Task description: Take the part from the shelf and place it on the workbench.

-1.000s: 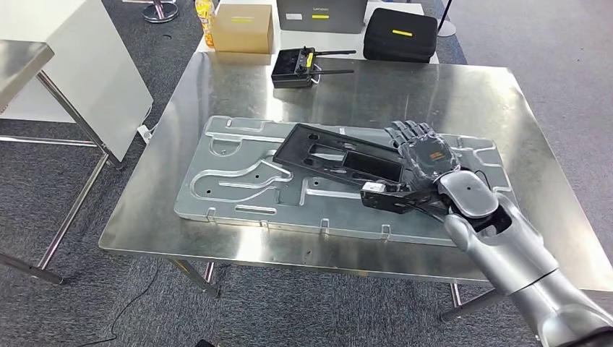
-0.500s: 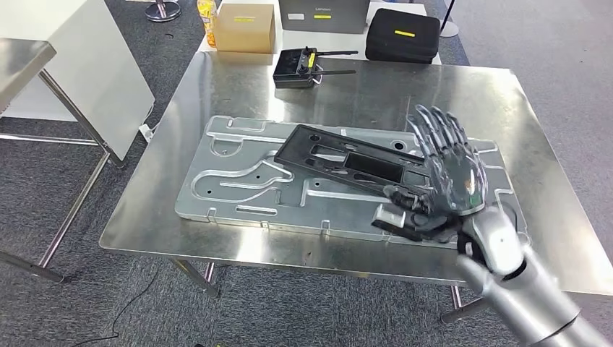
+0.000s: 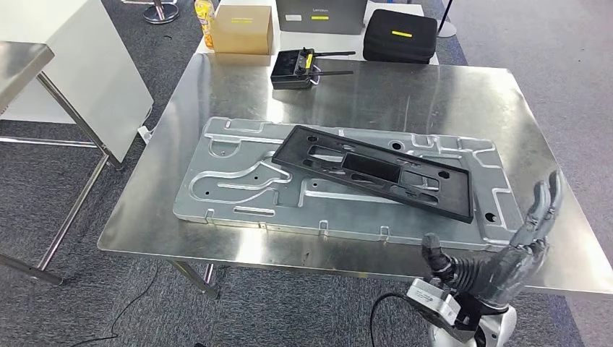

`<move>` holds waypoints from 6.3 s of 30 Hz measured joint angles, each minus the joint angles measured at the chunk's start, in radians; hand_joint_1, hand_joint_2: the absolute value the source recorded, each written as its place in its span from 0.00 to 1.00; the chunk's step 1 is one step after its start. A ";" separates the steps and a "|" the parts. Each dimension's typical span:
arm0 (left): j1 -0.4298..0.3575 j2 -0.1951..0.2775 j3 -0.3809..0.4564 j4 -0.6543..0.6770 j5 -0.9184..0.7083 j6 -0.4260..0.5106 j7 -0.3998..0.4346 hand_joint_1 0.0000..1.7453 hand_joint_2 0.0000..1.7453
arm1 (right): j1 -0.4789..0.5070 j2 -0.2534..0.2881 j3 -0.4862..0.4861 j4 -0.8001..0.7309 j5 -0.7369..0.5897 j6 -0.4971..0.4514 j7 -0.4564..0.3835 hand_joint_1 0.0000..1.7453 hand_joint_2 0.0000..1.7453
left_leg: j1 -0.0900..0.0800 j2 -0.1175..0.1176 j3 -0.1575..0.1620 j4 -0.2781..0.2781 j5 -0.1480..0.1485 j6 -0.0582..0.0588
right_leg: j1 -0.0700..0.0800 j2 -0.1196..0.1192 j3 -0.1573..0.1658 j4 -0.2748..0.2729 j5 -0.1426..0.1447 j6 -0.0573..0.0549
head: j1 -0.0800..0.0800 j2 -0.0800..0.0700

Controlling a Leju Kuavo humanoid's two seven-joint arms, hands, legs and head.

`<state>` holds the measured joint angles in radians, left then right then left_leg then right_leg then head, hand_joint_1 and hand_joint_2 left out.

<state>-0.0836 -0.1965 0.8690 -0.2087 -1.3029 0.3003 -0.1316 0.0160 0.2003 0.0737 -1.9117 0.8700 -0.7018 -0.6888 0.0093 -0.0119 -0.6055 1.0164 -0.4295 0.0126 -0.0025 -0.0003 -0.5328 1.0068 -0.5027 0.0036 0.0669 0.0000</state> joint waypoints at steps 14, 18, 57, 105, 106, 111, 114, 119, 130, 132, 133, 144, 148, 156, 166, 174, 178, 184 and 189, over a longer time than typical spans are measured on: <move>0.005 -0.001 0.004 0.000 -0.002 0.019 0.012 0.00 0.00 | 0.124 0.096 -0.057 -0.036 -0.037 0.000 -0.004 0.00 1.00 | -0.005 0.002 0.007 -0.002 -0.008 0.018 | -0.009 0.001 0.008 -0.004 -0.004 0.013 | 0.000 0.000; 0.007 -0.005 0.004 0.000 -0.001 0.019 0.017 0.00 0.00 | 0.155 0.101 -0.060 -0.043 -0.045 0.000 -0.006 0.00 1.00 | 0.004 0.008 0.028 -0.028 -0.003 0.031 | -0.011 0.001 -0.054 0.139 -0.089 0.022 | 0.002 0.000; 0.010 -0.009 0.034 0.000 0.017 0.018 0.021 0.00 0.00 | 0.249 0.131 -0.057 -0.052 -0.141 0.001 -0.006 0.00 1.00 | -0.001 0.017 0.006 0.012 -0.004 0.010 | -0.009 0.002 0.052 0.021 -0.040 0.017 | 0.002 0.000; 0.005 -0.006 0.077 0.000 0.029 0.017 0.005 0.00 0.00 | 0.229 0.131 -0.077 -0.002 -0.261 0.001 -0.006 0.00 1.00 | 0.002 0.012 0.146 -0.015 -0.112 -0.014 | -0.009 -0.014 -0.085 0.022 0.084 0.016 | -0.002 0.000; 0.006 -0.006 0.077 0.000 0.029 0.017 0.005 0.00 0.00 | 0.229 0.131 -0.077 -0.002 -0.261 0.001 -0.006 0.00 1.00 | 0.002 0.014 0.138 -0.016 -0.106 -0.004 | -0.011 -0.013 -0.088 0.024 0.086 0.023 | -0.003 0.000; 0.004 -0.006 0.078 0.000 0.030 0.017 0.006 0.00 0.00 | 0.229 0.131 -0.079 0.001 -0.260 0.001 -0.005 0.00 1.00 | -0.002 0.022 0.080 -0.018 -0.054 0.038 | -0.016 -0.006 -0.158 0.227 -0.088 0.040 | -0.002 0.000; 0.005 -0.006 0.078 0.000 0.031 0.017 0.005 0.00 0.00 | 0.229 0.131 -0.080 0.006 -0.258 0.001 -0.004 0.00 1.00 | -0.011 0.023 0.040 -0.011 -0.026 0.040 | -0.013 -0.006 -0.132 0.282 -0.076 0.035 | -0.003 0.000; 0.005 -0.009 0.078 0.000 0.034 0.016 0.003 0.00 0.00 | 0.228 0.131 -0.080 0.007 -0.250 0.001 -0.003 0.00 1.00 | -0.017 0.022 0.006 -0.003 0.008 0.026 | 0.007 -0.006 0.068 -0.016 -0.036 -0.007 | -0.003 0.000; 0.008 -0.005 0.079 0.000 0.036 0.015 0.003 0.00 0.00 | 0.227 0.131 -0.079 0.012 -0.244 0.001 -0.003 0.00 1.00 | 0.010 0.017 -0.009 0.215 -0.125 -0.034 | -0.010 -0.015 -0.042 -0.021 0.057 -0.013 | -0.006 0.000; 0.007 -0.004 0.079 0.000 0.036 0.015 0.003 0.00 0.00 | 0.227 0.131 -0.079 0.013 -0.244 0.001 -0.003 0.00 1.00 | 0.013 0.015 0.084 0.079 -0.101 -0.040 | -0.013 -0.015 -0.069 0.003 0.064 -0.003 | -0.006 0.000; 0.006 -0.004 0.079 0.000 0.036 0.015 0.003 0.00 0.00 | 0.227 0.131 -0.079 0.013 -0.243 0.001 -0.003 0.00 1.00 | 0.013 0.014 0.113 0.029 -0.104 -0.037 | -0.013 -0.014 -0.078 0.014 0.067 0.003 | -0.006 0.000; 0.007 -0.003 0.082 0.000 0.038 0.015 0.003 0.00 0.00 | 0.228 0.131 -0.078 0.014 -0.242 0.001 0.005 0.00 1.00 | -0.001 0.020 0.039 0.000 -0.044 0.035 | -0.017 -0.006 -0.140 0.286 -0.102 0.041 | -0.004 0.000; 0.007 -0.005 0.085 0.000 0.039 0.015 0.003 0.00 0.00 | 0.228 0.131 -0.078 0.014 -0.241 0.001 0.013 0.00 1.00 | -0.007 0.019 0.012 0.005 -0.019 0.027 | -0.004 -0.005 0.035 0.053 -0.035 0.012 | -0.005 0.000; 0.009 -0.005 0.090 0.000 0.039 0.015 0.003 0.00 0.00 | 0.226 0.132 -0.075 0.014 -0.241 0.002 0.016 0.00 1.00 | 0.001 0.017 -0.046 0.153 -0.138 -0.016 | -0.002 -0.013 0.033 -0.037 0.008 -0.023 | -0.008 0.000; 0.007 -0.005 0.098 0.000 0.039 0.014 0.003 0.00 0.00 | 0.226 0.132 -0.075 0.015 -0.240 0.001 0.016 0.00 1.00 | 0.001 0.012 0.117 0.001 -0.113 -0.010 | 0.000 -0.015 -0.072 0.031 0.054 0.008 | -0.008 0.000; 0.007 -0.005 0.100 0.000 0.039 0.011 0.002 0.00 0.00 | 0.228 0.131 -0.078 0.015 -0.243 0.001 0.020 0.00 1.00 | 0.001 0.023 0.042 0.000 -0.049 0.038 | -0.010 -0.005 -0.145 0.296 -0.121 0.037 | -0.008 0.000; 0.007 -0.006 0.101 0.000 0.038 0.011 0.001 0.00 0.00 | 0.227 0.131 -0.079 0.014 -0.243 0.001 0.020 0.00 1.00 | -0.001 0.022 0.008 0.006 -0.021 0.028 | -0.007 -0.004 0.018 0.081 -0.041 0.022 | -0.008 0.000; 0.008 -0.007 0.102 0.000 0.035 0.007 0.000 0.00 0.00 | 0.225 0.131 -0.082 0.011 -0.260 0.001 0.023 0.00 0.00 | 0.001 0.020 -0.016 0.021 -0.021 -0.008 | -0.002 -0.007 0.048 -0.033 -0.011 -0.014 | -0.008 0.000; 0.009 -0.007 0.103 0.000 0.035 0.003 0.000 0.00 0.00 | 0.225 0.131 -0.084 0.009 -0.277 0.001 0.036 0.00 0.00 | 0.003 0.018 -0.068 0.262 -0.184 -0.021 | 0.000 -0.012 -0.013 -0.030 0.035 -0.027 | -0.011 0.000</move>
<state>-0.0742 -0.2037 0.9716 -0.2087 -1.2676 0.3033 -0.1316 0.2409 0.3315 -0.0099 -1.9024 0.5932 -0.7004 -0.6525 0.0124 0.0064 -0.6730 1.2784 -0.6139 -0.0080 -0.0025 -0.0123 -0.5457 0.9767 -0.4678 -0.0238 0.0562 0.0000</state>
